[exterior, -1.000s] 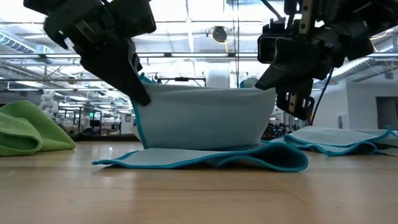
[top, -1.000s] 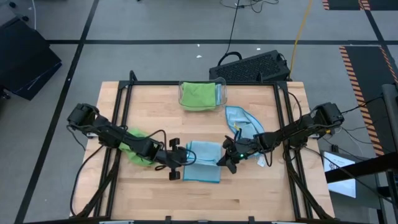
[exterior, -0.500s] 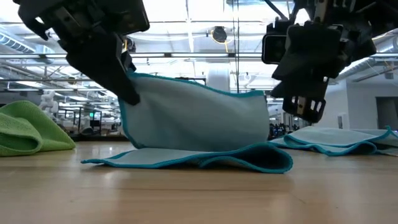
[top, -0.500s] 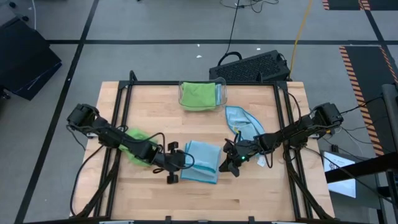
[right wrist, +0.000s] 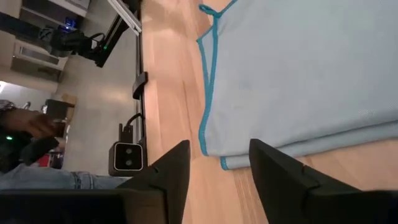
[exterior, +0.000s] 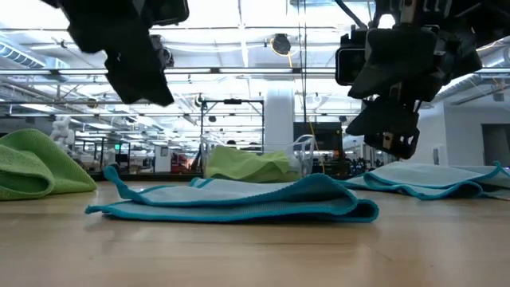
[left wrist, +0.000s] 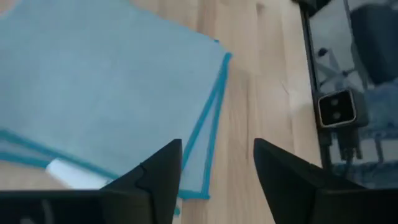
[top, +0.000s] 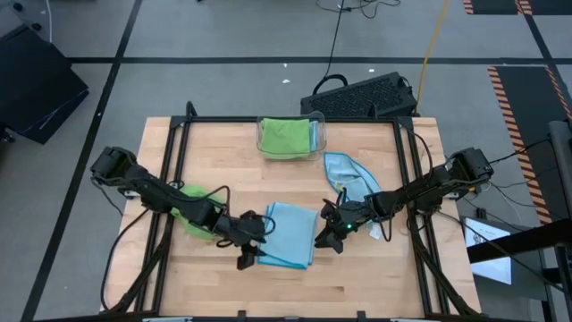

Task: Fold microfiber towels
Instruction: Fold the left blue microfiber cloth

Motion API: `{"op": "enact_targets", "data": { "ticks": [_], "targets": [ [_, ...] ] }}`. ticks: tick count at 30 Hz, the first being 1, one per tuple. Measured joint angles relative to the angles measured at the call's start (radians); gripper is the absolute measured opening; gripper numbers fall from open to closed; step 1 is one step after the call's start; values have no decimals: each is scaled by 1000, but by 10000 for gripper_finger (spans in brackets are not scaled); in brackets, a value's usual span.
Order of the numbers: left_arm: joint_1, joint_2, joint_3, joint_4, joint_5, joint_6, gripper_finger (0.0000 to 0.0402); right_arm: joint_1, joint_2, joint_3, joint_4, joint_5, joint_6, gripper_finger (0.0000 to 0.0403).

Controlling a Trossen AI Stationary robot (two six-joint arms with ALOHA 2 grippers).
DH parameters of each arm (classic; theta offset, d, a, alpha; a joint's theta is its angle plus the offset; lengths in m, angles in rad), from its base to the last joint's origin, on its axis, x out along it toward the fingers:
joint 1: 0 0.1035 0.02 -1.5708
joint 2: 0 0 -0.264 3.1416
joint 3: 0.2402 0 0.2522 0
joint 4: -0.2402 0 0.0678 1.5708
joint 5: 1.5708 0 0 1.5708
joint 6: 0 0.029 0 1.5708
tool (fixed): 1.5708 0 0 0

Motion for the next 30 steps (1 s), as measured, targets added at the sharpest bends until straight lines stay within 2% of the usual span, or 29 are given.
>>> {"op": "enact_targets", "data": {
  "ticks": [3, 6, 10, 13, 17, 22, 25, 30],
  "targets": [
    [34, -50, 0, -12, -22, -44, 208, -2, 0, 1, -31, 30, 56, 156],
    [83, -96, 1, -40, -58, -84, 209, -25, 0, 1, -66, 63, 202, 156],
    [171, -99, 2, -63, -58, -86, 209, -64, -1, 7, -77, 89, 335, 167],
    [238, -72, 3, -59, -7, -42, 210, -108, -2, 39, -97, 106, 351, 186],
    [315, -21, 0, -59, 90, 27, 225, -186, -2, 97, -242, 100, 347, 215],
    [366, 39, 2, -51, 99, 107, 286, -266, -2, 119, -391, -15, 305, 247],
    [382, 71, 0, -41, 109, 184, 318, -289, -1, 117, -438, -41, 279, 255],
    [402, 115, 1, 28, 112, 271, 327, -305, 30, 119, -437, -46, 228, 258]
  ]
}}
